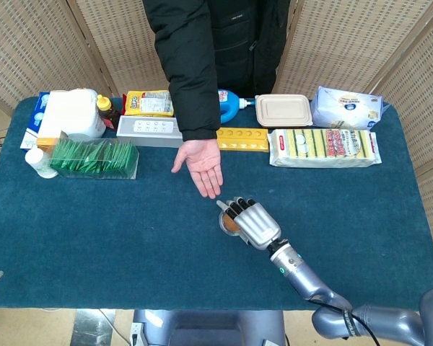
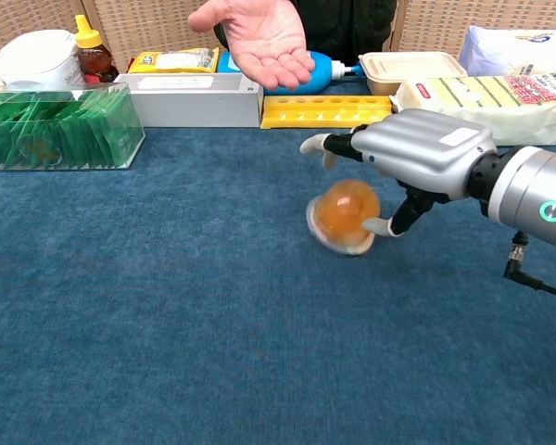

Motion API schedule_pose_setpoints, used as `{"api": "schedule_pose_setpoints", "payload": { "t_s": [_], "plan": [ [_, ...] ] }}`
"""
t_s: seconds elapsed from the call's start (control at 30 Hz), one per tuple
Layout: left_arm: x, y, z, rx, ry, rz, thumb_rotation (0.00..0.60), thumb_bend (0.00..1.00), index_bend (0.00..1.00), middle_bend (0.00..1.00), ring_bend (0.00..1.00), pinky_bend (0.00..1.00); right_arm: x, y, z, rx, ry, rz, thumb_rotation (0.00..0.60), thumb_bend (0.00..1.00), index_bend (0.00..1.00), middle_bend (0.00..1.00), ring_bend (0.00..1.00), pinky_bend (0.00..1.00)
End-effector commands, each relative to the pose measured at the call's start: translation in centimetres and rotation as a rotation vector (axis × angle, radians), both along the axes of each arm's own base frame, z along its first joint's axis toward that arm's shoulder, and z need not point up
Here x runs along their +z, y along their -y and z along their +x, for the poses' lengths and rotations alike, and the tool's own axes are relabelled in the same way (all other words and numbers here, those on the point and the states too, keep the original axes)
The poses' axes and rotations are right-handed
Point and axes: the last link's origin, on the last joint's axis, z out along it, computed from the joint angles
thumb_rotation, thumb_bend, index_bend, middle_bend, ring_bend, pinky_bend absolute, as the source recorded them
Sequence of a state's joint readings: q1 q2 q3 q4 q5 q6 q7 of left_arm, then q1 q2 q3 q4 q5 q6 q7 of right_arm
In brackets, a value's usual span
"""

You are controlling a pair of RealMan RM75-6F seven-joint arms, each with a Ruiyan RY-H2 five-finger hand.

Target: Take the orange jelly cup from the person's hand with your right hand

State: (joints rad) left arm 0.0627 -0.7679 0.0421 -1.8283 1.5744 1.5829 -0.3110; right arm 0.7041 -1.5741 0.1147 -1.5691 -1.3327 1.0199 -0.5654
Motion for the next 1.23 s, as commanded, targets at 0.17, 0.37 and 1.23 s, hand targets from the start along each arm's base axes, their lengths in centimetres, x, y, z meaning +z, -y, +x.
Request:
{"api": "schedule_pose_setpoints", "payload": {
  "t_s": [0.17,0.37,1.23],
  "plan": [
    [0.2,0.1,-0.1,0.000,0.006,0.006,0.600,0.06,0.00,0.00,0.00,0.00,2.0,-0.7,-0.5,0.006,0.034,-0.012,0.600,0.42,0.06,0.16,0.14,0.34],
    [0.1,0.2,0.0,-0.007,0.004,0.004,0.600,0.06,0.00,0.00,0.00,0.00,6.1,-2.8,-3.5,0.008,0.068,-0.044,0.600,0.42,0.06,0.16,0.14,0.34],
    [-1.5,1.2,1.2,-0.039,-0.075,-0.001,0.600,0.06,0.00,0.00,0.00,0.00,18.2,-15.3,-14.9,-0.115,0.305,-0.394,0.600,0.03,0.00,0.02,0.00,0.15]
  ]
}}
